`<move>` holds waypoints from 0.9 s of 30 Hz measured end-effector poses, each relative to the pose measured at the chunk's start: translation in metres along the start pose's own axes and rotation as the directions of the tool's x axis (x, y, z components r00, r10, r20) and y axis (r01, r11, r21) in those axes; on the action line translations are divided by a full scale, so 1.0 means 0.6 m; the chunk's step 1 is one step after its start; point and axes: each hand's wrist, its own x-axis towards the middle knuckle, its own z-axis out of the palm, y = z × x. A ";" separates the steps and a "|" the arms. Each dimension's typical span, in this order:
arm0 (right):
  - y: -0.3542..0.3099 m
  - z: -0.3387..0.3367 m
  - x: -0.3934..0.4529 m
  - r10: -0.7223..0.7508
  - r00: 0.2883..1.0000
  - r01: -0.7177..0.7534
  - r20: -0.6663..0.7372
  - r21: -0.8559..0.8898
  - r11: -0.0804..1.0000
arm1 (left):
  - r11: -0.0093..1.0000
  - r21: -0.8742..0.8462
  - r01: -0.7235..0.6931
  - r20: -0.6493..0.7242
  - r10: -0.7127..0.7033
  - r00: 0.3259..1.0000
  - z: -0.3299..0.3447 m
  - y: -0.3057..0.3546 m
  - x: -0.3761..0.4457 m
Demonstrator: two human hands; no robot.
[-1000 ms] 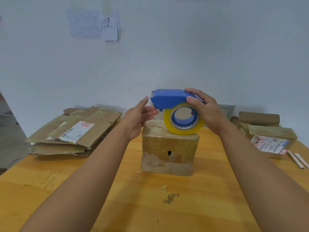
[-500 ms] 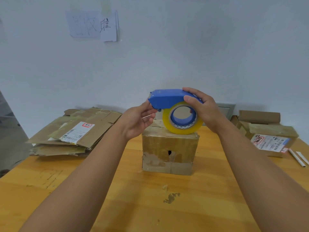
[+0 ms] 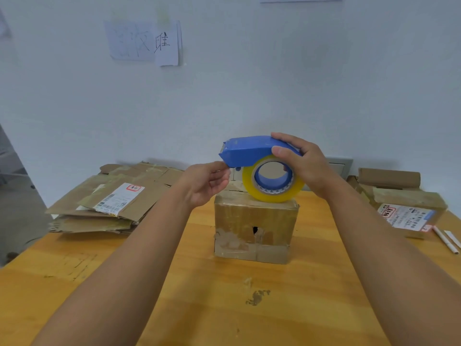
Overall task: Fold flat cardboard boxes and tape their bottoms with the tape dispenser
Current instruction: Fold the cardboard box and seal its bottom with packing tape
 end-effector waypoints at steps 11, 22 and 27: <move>-0.065 -0.048 0.016 -0.028 0.993 0.047 0.112 -0.176 0.983 | 0.964 0.235 -0.121 -0.049 0.136 0.990 0.001 0.037 0.005; -0.060 -0.042 0.013 0.046 0.982 -0.002 0.185 -0.230 0.973 | 0.964 0.266 -0.009 -0.120 0.043 0.992 -0.045 0.016 0.001; -0.042 -0.028 0.019 0.087 0.974 -0.027 0.209 -0.274 0.961 | 0.956 0.292 0.036 -0.130 0.002 0.992 -0.055 -0.014 0.002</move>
